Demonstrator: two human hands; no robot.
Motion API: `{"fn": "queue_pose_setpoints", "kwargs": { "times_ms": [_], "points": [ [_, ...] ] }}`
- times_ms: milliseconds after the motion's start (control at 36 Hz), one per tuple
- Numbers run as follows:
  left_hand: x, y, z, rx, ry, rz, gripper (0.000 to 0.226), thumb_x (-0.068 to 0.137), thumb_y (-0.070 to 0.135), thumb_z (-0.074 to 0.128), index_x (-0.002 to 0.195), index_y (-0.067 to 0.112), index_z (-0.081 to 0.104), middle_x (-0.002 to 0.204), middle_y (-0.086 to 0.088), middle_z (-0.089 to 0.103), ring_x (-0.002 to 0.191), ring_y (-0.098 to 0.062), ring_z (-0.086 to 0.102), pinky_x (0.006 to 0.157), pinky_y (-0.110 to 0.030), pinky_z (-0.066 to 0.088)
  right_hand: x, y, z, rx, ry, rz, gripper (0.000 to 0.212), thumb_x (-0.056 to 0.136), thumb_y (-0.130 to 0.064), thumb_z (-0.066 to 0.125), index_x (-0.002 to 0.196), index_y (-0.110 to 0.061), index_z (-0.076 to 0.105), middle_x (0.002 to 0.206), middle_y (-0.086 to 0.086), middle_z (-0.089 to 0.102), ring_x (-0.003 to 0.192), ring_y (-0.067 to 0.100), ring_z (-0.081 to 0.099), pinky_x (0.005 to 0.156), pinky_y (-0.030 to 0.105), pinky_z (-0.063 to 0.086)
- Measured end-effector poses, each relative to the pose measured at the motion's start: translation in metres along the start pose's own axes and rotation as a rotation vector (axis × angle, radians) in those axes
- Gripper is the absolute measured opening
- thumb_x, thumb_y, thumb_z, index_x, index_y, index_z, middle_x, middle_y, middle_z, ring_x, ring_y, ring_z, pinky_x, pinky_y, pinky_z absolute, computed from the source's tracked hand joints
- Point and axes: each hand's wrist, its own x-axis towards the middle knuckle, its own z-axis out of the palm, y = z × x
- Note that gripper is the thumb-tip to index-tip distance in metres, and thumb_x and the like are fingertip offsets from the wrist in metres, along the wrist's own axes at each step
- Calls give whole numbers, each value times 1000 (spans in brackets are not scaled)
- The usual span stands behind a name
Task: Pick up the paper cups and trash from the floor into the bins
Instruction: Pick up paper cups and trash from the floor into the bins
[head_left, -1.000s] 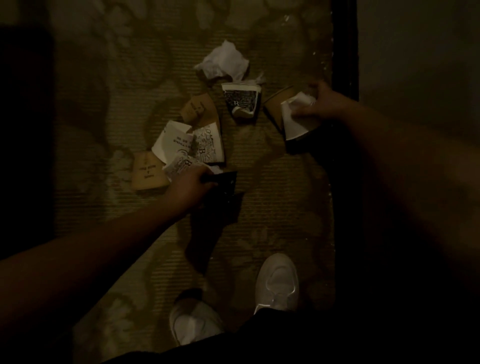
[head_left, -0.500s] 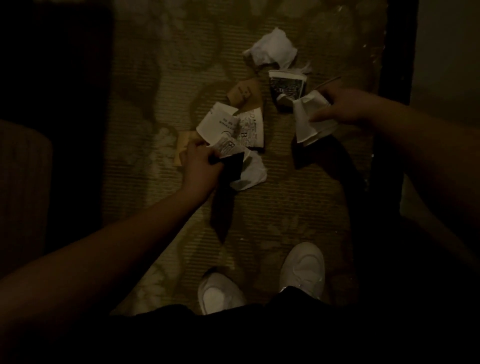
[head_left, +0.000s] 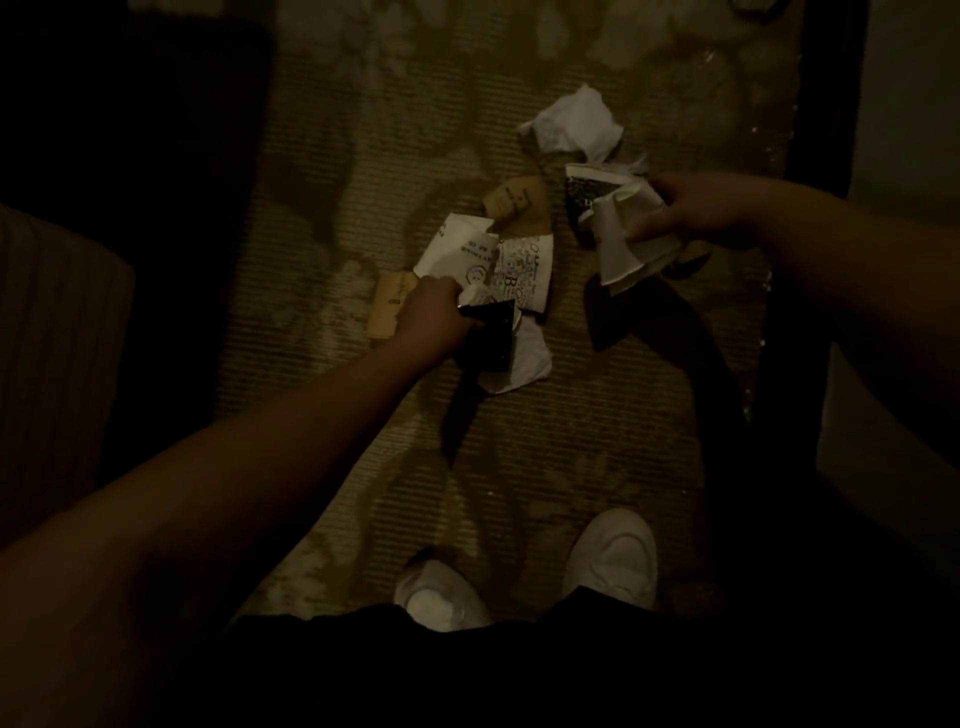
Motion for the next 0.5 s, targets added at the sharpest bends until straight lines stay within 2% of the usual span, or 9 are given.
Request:
{"fn": "queue_pose_setpoints", "kwargs": {
  "times_ms": [83,139,167,250,306,361,444,500],
  "points": [
    [-1,3,-11,-29,-104,0,30,80,22,80,105,9,70,100,-8,69,92,-23,66,71,-30,50,2,0,-6,75,-3,-2,52,91,-10,67,137,-22,48,110,-4,65,106,21,63,71,28,53],
    [-3,8,-22,-106,-125,-1,25,82,21,79,104,12,70,95,-4,68,91,-21,67,75,-33,55,3,2,-10,128,17,4,46,92,-11,67,133,-22,51,112,-3,66,103,18,64,67,26,58],
    [-3,11,-28,-179,-145,-17,22,83,21,78,103,15,69,95,-2,68,90,-20,67,78,-35,57,3,3,-12,164,31,-1,45,92,-12,66,133,-20,51,113,-2,66,104,18,65,70,26,58],
    [4,16,-50,-385,-180,-79,23,84,18,77,105,18,67,100,-3,70,92,-17,68,79,-34,56,8,9,-21,280,94,-47,48,92,-13,66,138,-17,52,119,0,67,111,19,64,85,31,53],
    [16,16,-63,-488,-172,-99,31,84,15,76,114,16,67,106,-4,71,95,-17,68,77,-31,55,10,10,-27,355,124,-75,51,91,-16,66,140,-16,52,124,3,67,112,20,65,85,32,54],
    [30,14,-72,-513,-165,-116,33,83,13,76,115,14,69,108,-6,73,96,-18,70,77,-31,55,13,11,-32,429,186,-77,56,88,-18,70,141,-16,52,126,3,67,112,20,66,82,31,56],
    [47,12,-74,-492,-195,-169,31,81,14,78,110,16,70,107,-4,73,100,-17,68,88,-36,56,16,13,-38,481,240,-83,54,88,-17,72,139,-19,52,124,2,67,109,19,67,87,34,55],
    [54,12,-71,-476,-233,-204,36,79,15,80,113,16,70,111,-3,72,108,-20,65,95,-40,53,18,19,-41,496,245,-95,56,87,-18,73,140,-18,52,127,4,67,112,21,67,93,38,54]
  ]
}}
